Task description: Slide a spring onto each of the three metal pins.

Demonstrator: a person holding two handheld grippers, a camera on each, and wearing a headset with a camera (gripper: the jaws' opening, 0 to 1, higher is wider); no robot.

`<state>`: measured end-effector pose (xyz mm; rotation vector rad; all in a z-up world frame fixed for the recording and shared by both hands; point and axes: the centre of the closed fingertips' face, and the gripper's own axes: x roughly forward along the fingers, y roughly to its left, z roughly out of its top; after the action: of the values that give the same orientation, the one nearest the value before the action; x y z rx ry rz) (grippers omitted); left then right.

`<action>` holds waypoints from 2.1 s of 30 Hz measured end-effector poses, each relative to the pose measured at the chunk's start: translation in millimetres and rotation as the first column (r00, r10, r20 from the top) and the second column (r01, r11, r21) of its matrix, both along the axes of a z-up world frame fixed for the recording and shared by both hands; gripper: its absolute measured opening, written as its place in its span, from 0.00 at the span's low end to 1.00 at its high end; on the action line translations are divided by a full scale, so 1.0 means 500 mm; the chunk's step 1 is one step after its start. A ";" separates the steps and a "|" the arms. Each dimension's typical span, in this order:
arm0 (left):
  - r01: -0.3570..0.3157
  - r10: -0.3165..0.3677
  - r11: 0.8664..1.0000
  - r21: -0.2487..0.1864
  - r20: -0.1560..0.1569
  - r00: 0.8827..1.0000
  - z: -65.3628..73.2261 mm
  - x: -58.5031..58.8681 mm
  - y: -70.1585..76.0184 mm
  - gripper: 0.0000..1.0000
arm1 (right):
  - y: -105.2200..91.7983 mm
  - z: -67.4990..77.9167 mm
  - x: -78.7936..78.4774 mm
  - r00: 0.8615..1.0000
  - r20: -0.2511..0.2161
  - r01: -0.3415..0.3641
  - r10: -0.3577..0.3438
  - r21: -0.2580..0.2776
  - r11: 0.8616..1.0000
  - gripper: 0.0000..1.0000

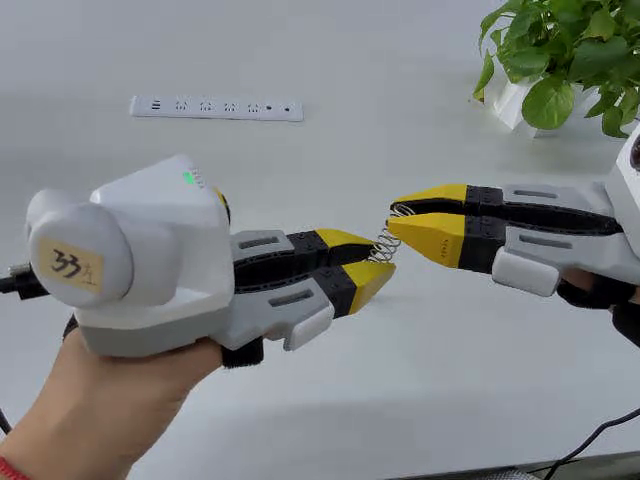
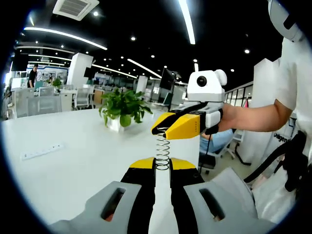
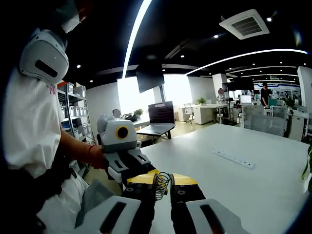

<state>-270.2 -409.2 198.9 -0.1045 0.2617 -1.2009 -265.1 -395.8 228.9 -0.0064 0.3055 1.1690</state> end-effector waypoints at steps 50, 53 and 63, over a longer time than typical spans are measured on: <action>0.061 -0.063 0.994 0.088 0.022 0.998 -0.056 -0.015 0.010 0.06 | 0.012 -0.103 -0.044 0.745 -0.196 -0.562 0.638 -0.700 0.442 0.08; 0.062 -0.064 0.994 0.085 0.015 0.998 -0.058 -0.012 0.010 0.07 | 0.010 -0.103 -0.039 0.747 -0.204 -0.568 0.633 -0.691 0.447 0.07; 0.075 -0.076 0.993 0.097 0.008 0.997 -0.067 -0.011 0.008 0.07 | 0.004 -0.114 -0.041 0.751 -0.224 -0.575 0.621 -0.686 0.446 0.07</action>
<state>-275.9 -405.1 165.2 -0.0034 0.3150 -1.2613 -285.5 -393.8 171.8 -0.9431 0.7500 1.6870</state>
